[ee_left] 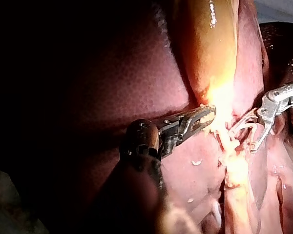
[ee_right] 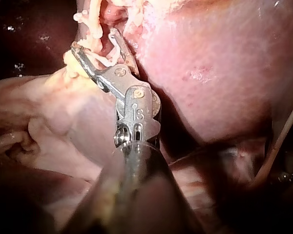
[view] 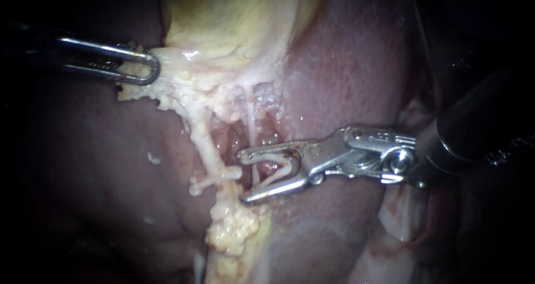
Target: Clipping second clip left tube
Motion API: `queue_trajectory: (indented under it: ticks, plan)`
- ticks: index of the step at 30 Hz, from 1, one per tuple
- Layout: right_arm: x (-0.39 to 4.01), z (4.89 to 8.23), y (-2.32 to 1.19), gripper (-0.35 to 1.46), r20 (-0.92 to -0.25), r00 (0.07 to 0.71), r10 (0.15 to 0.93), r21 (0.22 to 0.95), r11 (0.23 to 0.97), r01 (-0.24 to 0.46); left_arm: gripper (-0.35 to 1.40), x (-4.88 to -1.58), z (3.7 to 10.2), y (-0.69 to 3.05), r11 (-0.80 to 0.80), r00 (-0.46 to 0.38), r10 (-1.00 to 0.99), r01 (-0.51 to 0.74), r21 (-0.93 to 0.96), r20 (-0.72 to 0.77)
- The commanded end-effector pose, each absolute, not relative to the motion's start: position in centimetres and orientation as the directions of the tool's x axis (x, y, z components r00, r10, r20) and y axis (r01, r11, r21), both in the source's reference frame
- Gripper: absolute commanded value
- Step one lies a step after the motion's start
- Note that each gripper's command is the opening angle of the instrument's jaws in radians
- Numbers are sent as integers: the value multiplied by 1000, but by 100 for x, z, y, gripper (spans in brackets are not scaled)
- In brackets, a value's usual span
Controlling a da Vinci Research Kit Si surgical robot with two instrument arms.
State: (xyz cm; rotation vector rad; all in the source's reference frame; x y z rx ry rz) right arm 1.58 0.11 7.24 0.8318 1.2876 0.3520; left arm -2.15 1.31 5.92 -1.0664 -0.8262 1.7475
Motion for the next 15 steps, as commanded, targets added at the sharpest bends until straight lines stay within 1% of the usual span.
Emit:
queue_trajectory:
  ticks: [1,6,15]
  plan:
    - [158,728,11,49,-697,277,662,716,667,208,-35,-215,592,131,-371,-222,925,-349,-861,-309]
    - [163,739,11,49,-700,269,661,713,670,207,-35,-215,592,131,-371,-222,925,-349,-861,-309]
    - [188,739,9,49,-689,223,689,724,653,220,-35,-216,592,131,-371,-222,925,-349,-861,-309]
